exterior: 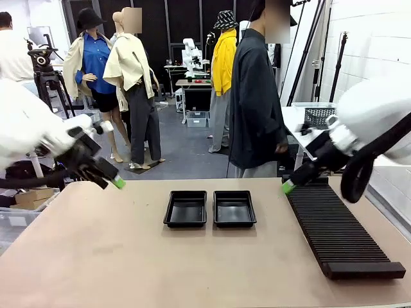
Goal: Inspect and transfer BCBs to ESD trays.
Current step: Pick up the Blank PCB from the PCB Rack and place it in the left ESD tray.
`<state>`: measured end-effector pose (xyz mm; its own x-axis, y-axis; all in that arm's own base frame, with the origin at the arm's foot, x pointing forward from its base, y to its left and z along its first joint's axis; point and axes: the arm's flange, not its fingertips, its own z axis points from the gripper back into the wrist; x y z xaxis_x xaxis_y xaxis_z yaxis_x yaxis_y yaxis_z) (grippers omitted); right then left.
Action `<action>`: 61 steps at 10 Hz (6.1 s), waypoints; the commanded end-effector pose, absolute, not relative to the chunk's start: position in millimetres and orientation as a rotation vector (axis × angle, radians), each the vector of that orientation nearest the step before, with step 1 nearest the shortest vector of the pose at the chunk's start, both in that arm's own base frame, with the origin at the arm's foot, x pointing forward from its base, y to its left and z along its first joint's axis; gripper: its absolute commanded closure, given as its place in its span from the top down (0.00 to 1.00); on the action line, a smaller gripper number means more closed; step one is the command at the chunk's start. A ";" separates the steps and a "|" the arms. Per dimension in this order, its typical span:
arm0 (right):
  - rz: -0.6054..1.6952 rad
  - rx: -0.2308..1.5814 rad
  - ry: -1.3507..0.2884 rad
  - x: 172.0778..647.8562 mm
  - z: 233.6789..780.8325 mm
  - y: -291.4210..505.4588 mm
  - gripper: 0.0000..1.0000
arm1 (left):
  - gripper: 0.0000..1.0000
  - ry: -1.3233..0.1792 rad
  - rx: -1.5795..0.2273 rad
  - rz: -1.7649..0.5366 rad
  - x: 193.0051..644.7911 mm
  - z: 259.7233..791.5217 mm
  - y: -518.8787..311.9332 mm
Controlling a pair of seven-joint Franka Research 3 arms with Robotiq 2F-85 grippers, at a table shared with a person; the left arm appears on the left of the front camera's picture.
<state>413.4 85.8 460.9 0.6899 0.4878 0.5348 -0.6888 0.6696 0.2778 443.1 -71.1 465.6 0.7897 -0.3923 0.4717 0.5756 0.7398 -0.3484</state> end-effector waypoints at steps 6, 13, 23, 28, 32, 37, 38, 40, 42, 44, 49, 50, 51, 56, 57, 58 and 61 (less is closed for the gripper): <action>0.462 0.990 -0.506 430.3 451.2 -73.3 1.00 | 1.00 -0.346 -1.007 -0.192 469.9 453.3 79.8; 0.377 1.353 -0.565 422.8 444.0 -133.9 1.00 | 1.00 -0.434 -1.265 -0.018 451.4 412.8 167.3; 0.351 1.354 -0.559 414.5 441.8 -142.6 1.00 | 1.00 -0.421 -1.281 -0.007 445.5 408.5 169.7; 0.351 1.354 -0.559 414.5 441.8 -142.6 1.00 | 1.00 -0.421 -1.281 -0.007 445.5 408.5 169.7; 0.351 1.354 -0.559 414.5 441.8 -142.6 1.00 | 1.00 -0.421 -1.281 -0.007 445.5 408.5 169.7; 0.351 1.354 -0.559 414.5 441.8 -142.6 1.00 | 1.00 -0.421 -1.281 -0.007 445.5 408.5 169.7; 0.351 1.354 -0.559 414.5 441.8 -142.6 1.00 | 1.00 -0.421 -1.281 -0.007 445.5 408.5 169.7; 0.351 1.354 -0.559 414.5 441.8 -142.6 1.00 | 1.00 -0.421 -1.281 -0.007 445.5 408.5 169.7; 0.351 1.354 -0.559 414.5 441.8 -142.6 1.00 | 1.00 -0.421 -1.281 -0.007 445.5 408.5 169.7; 0.351 1.354 -0.559 414.5 441.8 -142.6 1.00 | 1.00 -0.421 -1.281 -0.007 445.5 408.5 169.7; 0.351 1.354 -0.559 414.5 441.8 -142.6 1.00 | 1.00 -0.421 -1.281 -0.007 445.5 408.5 169.7; 0.351 1.354 -0.559 414.5 441.8 -142.6 1.00 | 1.00 -0.421 -1.281 -0.007 445.5 408.5 169.7; 0.351 1.354 -0.559 414.5 441.8 -142.6 1.00 | 1.00 -0.421 -1.281 -0.007 445.5 408.5 169.7; 0.351 1.354 -0.559 414.5 441.8 -142.6 1.00 | 1.00 -0.421 -1.281 -0.007 445.5 408.5 169.7; 0.351 1.354 -0.559 414.5 441.8 -142.6 1.00 | 1.00 -0.421 -1.281 -0.007 445.5 408.5 169.7; 0.351 1.354 -0.559 414.5 441.8 -142.6 1.00 | 1.00 -0.421 -1.281 -0.007 445.5 408.5 169.7; 0.351 1.354 -0.559 414.5 441.8 -142.6 1.00 | 1.00 -0.421 -1.281 -0.007 445.5 408.5 169.7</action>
<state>414.2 -142.4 442.2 0.8209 -0.0782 0.5657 -0.5441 0.1938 0.8163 445.2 168.8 407.1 0.9223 0.2134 0.3222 0.2544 0.2925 -0.9218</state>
